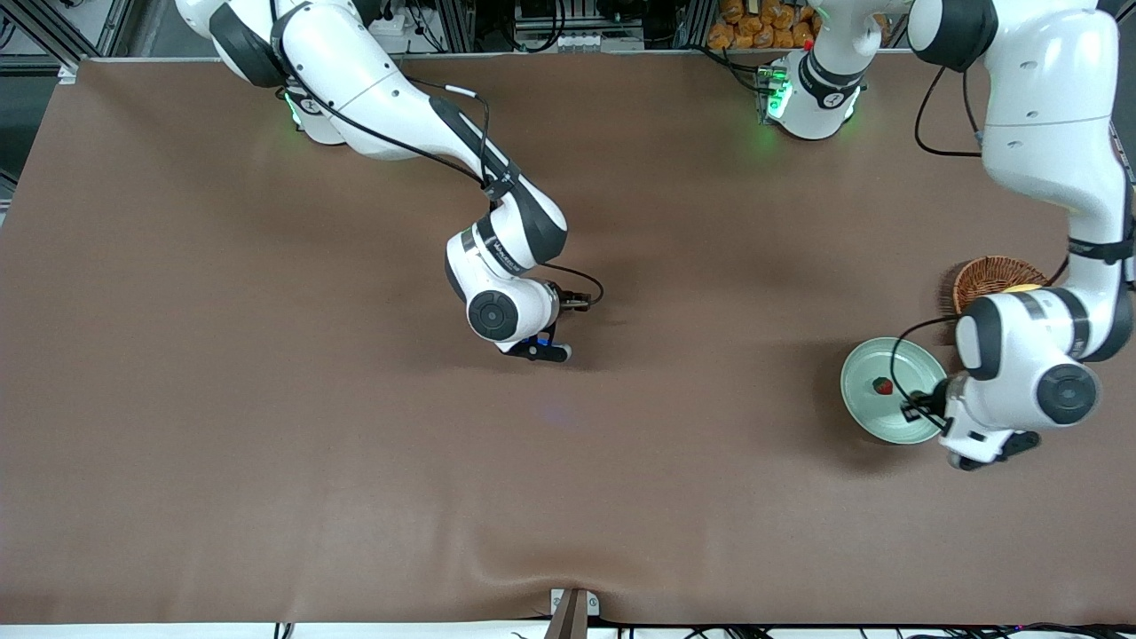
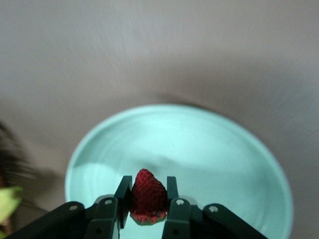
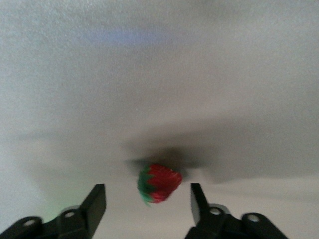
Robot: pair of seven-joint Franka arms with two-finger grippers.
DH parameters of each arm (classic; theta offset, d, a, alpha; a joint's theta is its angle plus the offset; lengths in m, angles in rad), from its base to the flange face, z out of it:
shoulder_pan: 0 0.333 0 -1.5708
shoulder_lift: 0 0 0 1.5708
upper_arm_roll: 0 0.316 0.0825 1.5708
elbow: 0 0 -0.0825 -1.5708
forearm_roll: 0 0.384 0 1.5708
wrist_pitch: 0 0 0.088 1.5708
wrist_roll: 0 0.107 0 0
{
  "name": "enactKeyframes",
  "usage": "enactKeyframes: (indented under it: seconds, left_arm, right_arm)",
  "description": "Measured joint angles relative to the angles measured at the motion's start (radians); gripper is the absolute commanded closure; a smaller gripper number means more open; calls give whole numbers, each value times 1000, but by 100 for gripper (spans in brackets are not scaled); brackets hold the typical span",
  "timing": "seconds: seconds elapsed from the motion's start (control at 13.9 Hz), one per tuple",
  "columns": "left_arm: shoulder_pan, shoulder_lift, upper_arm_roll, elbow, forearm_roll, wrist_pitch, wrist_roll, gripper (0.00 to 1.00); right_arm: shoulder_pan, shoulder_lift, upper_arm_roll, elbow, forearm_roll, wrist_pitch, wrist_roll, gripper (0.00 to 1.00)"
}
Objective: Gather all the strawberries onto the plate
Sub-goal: 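Release the strawberry onto the plate while the right gripper sets the last mid-table, then grasp the last strawberry with the left gripper while the right gripper returns to rest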
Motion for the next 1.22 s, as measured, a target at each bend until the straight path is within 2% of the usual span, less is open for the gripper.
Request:
enactKeyframes:
  seconds: [0.07, 0.43, 0.57, 0.72, 1.0, 1.22]
  left_arm:
    - [-1, 9, -2, -14, 19, 1, 0, 1]
    - [-3, -23, -14, 10, 51, 7, 44, 0]
    - [-14, -81, -60, 18, 51, 1, 41, 0]
    - [-44, -138, -129, 17, 51, -47, -21, 0]
    - [-175, -154, -268, 14, 51, -68, -262, 0]
    - [-361, -117, -289, 29, 51, -63, -478, 0]
  right_arm:
    - [0, 0, -2, 0, 0, 5, 0, 0]
    - [-43, -19, -25, 26, 0, 17, 0, 0]
    - [-93, -59, -26, 35, -3, 6, -16, 0]
    - [-136, -116, -27, 42, -24, -60, -57, 0]
    - [-153, -269, -42, 47, -173, -169, -63, 0]
    - [-194, -385, -49, 49, -329, -278, -63, 0]
